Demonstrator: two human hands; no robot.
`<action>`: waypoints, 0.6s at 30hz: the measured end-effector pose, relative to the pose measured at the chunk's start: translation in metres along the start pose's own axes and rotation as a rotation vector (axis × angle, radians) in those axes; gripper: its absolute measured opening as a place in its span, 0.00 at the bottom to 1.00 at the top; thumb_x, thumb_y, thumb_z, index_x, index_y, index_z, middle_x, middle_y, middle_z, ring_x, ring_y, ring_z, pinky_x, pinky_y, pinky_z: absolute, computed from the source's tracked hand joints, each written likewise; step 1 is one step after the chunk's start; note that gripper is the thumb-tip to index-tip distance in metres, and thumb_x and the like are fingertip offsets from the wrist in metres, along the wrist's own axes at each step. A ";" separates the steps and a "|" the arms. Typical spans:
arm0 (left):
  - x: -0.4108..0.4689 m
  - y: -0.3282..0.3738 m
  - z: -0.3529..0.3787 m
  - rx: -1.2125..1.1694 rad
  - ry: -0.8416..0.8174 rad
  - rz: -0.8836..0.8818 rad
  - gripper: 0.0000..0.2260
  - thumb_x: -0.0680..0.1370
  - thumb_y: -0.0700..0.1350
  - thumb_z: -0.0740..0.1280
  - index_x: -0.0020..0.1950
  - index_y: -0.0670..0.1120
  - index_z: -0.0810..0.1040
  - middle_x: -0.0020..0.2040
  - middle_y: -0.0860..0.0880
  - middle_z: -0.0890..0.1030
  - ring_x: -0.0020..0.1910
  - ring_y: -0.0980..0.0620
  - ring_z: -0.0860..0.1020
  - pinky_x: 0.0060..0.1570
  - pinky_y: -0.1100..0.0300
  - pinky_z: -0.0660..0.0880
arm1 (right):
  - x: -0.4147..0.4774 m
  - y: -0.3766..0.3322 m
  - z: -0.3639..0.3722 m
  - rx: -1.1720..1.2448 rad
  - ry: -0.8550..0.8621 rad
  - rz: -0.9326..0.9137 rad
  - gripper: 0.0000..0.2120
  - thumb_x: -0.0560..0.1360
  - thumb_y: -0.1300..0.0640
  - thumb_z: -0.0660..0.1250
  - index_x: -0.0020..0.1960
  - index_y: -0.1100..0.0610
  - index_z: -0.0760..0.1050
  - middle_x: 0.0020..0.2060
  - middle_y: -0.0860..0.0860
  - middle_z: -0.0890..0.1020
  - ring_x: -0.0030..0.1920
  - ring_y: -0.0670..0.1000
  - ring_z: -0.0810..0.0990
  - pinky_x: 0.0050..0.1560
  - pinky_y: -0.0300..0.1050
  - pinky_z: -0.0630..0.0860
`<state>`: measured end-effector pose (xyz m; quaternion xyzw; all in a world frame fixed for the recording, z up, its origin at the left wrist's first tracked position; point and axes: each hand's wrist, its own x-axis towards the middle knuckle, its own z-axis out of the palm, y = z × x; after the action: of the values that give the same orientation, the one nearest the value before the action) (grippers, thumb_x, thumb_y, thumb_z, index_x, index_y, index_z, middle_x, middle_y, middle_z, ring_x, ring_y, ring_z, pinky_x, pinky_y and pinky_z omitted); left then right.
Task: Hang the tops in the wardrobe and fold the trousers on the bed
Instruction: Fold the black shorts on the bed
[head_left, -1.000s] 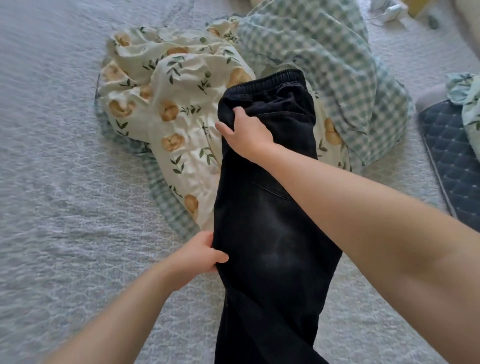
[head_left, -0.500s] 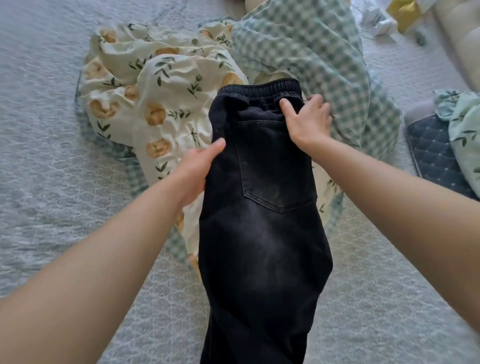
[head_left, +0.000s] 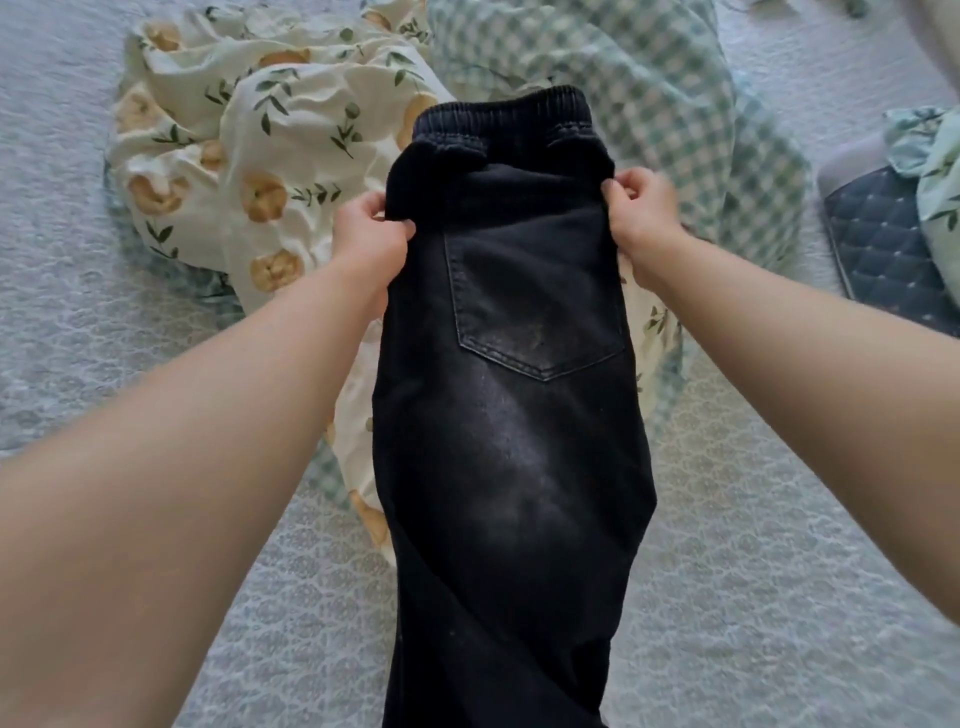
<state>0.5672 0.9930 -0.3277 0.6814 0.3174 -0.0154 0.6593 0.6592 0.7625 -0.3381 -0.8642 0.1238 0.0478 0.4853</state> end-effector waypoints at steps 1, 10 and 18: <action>-0.002 -0.003 0.000 0.002 0.022 -0.016 0.08 0.80 0.38 0.65 0.56 0.48 0.80 0.50 0.49 0.83 0.49 0.50 0.82 0.53 0.51 0.81 | -0.003 0.004 0.003 0.011 -0.013 0.030 0.08 0.81 0.53 0.60 0.44 0.52 0.73 0.36 0.47 0.76 0.36 0.46 0.72 0.34 0.38 0.70; -0.097 -0.072 -0.040 0.104 -0.003 -0.006 0.13 0.73 0.49 0.76 0.55 0.49 0.79 0.49 0.54 0.82 0.44 0.61 0.81 0.41 0.68 0.76 | -0.127 0.083 -0.020 0.084 -0.058 0.065 0.11 0.82 0.52 0.58 0.49 0.57 0.75 0.41 0.48 0.78 0.42 0.44 0.75 0.43 0.39 0.70; -0.209 -0.146 -0.058 0.269 0.026 -0.085 0.09 0.74 0.46 0.74 0.52 0.48 0.79 0.47 0.51 0.82 0.46 0.53 0.81 0.47 0.58 0.79 | -0.243 0.167 -0.050 0.187 -0.150 0.237 0.15 0.81 0.46 0.61 0.60 0.56 0.73 0.52 0.49 0.79 0.52 0.46 0.79 0.49 0.39 0.75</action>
<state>0.3107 0.9495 -0.3581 0.7498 0.3496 -0.0771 0.5565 0.3795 0.6777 -0.4009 -0.7886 0.1919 0.1573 0.5626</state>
